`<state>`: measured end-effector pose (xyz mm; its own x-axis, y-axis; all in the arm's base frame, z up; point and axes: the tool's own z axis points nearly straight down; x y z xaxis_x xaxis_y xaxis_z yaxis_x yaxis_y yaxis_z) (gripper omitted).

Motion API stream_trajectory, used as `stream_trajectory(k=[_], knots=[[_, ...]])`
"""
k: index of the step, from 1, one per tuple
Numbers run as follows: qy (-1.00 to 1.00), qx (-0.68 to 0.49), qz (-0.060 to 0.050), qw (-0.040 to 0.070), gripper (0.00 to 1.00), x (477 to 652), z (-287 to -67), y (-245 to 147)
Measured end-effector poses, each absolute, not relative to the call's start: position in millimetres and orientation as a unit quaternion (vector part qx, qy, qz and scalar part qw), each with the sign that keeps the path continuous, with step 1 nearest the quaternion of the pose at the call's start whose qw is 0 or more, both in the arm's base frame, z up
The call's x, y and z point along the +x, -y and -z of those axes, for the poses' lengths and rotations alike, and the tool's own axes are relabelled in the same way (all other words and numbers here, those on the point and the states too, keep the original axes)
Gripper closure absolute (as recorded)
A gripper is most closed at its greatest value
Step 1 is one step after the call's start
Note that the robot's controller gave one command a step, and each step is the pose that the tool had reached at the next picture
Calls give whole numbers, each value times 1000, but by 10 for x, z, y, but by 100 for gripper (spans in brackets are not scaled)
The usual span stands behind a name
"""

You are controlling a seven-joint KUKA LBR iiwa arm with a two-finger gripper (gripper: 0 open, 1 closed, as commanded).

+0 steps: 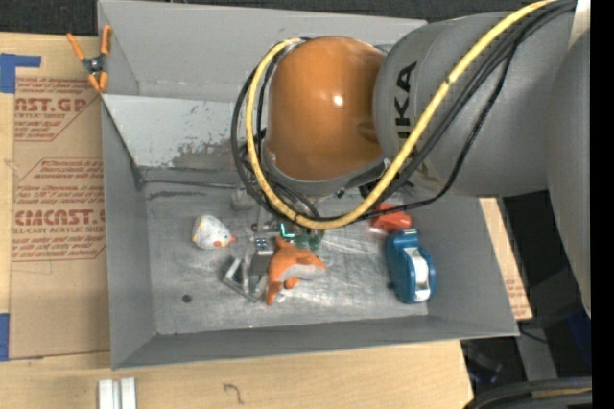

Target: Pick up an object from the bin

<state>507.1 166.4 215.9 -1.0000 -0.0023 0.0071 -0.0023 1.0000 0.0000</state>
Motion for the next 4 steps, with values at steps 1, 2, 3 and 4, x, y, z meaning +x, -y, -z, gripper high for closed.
stream_trajectory(k=[1,2,3,4], knots=[[1000,0,1,0,0,5091,-2202,-1654],[998,67,0,-2,0,5059,-1677,-1411],[981,195,0,0,0,5027,-1597,-998],[978,207,0,0,0,5155,-1367,-855]])
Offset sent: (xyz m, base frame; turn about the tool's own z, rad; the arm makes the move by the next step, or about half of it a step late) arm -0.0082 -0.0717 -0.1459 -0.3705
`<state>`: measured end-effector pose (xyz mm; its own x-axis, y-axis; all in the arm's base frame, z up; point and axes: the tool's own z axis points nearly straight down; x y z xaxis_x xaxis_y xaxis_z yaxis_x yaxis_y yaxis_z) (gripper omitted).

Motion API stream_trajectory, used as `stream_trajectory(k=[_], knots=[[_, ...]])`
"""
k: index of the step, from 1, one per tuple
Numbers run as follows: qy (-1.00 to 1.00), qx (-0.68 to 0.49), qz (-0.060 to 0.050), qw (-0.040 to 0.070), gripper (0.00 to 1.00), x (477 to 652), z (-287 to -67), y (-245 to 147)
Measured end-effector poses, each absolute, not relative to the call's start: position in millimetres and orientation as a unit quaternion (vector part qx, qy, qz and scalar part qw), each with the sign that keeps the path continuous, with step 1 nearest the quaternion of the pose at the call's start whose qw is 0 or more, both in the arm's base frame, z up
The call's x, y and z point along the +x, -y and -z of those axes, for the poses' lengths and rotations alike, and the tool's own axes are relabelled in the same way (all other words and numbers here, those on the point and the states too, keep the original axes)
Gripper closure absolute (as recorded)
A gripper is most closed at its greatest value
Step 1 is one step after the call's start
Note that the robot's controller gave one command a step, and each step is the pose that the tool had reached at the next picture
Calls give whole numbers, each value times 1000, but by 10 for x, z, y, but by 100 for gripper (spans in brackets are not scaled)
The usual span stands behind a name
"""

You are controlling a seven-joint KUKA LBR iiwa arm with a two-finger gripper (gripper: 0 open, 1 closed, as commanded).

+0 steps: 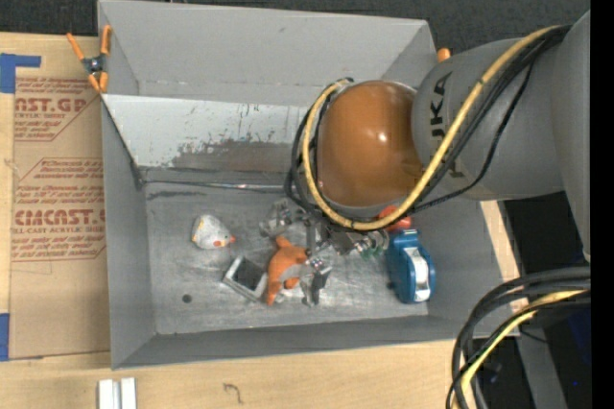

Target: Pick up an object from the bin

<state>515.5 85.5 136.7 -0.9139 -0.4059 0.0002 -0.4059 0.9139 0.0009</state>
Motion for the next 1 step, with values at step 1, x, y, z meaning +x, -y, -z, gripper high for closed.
stream_trajectory(k=[1], knots=[[945,328,0,-1,0,5091,-1018,-874]])
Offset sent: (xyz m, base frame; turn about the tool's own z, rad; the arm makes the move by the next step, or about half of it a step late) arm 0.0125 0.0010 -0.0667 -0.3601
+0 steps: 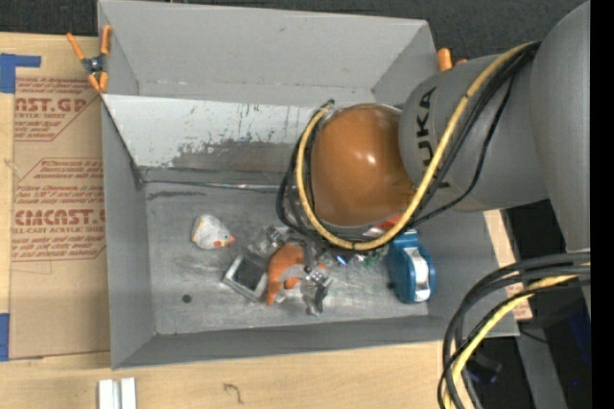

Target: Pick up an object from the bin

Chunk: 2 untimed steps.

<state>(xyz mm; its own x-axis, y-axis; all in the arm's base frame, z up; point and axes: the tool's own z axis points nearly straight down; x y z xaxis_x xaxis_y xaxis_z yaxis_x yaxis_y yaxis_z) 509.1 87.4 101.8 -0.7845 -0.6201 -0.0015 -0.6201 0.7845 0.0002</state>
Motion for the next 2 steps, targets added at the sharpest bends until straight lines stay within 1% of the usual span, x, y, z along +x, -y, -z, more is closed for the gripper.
stream_trajectory(k=[1,2], knots=[[-925,-379,-1,-1,100,5277,-715,-883],[-925,-379,-1,-1,100,5277,-715,-883]])
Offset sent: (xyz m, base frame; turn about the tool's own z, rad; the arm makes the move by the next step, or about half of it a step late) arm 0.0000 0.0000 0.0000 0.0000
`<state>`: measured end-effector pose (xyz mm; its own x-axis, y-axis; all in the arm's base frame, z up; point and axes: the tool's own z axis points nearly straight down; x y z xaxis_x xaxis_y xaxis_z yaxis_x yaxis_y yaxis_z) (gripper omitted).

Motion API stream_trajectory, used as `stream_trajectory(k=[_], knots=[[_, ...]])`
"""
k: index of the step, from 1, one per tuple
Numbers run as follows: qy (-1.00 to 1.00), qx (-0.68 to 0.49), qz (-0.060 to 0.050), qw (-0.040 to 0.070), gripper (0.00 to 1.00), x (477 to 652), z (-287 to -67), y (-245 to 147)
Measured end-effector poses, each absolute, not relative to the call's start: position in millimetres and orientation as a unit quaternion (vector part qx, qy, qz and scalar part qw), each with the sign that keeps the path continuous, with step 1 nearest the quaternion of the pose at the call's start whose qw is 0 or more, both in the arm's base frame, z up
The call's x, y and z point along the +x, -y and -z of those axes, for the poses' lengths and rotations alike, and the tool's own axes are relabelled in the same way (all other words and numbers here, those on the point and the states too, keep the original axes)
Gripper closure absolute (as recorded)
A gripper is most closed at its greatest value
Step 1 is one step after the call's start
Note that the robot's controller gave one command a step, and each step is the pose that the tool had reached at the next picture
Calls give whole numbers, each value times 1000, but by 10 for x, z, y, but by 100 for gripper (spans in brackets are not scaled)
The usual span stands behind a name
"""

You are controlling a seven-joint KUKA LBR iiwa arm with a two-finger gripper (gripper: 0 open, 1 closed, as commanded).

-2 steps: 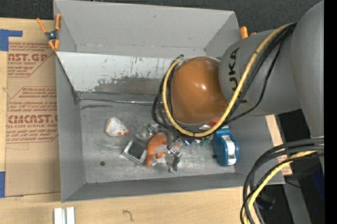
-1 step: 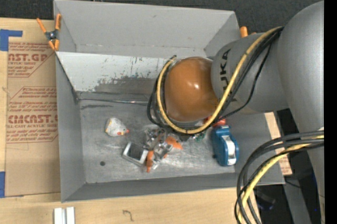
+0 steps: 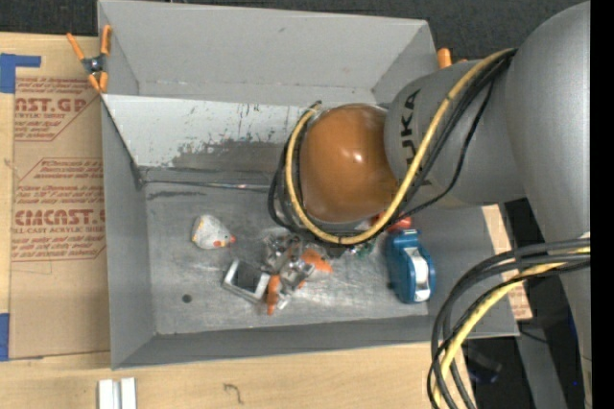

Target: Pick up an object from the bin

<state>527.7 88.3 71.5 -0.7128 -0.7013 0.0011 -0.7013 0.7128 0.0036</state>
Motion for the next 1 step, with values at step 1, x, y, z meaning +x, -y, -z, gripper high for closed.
stream_trajectory(k=[1], knots=[[925,379,1,1,100,5275,-726,-884]])
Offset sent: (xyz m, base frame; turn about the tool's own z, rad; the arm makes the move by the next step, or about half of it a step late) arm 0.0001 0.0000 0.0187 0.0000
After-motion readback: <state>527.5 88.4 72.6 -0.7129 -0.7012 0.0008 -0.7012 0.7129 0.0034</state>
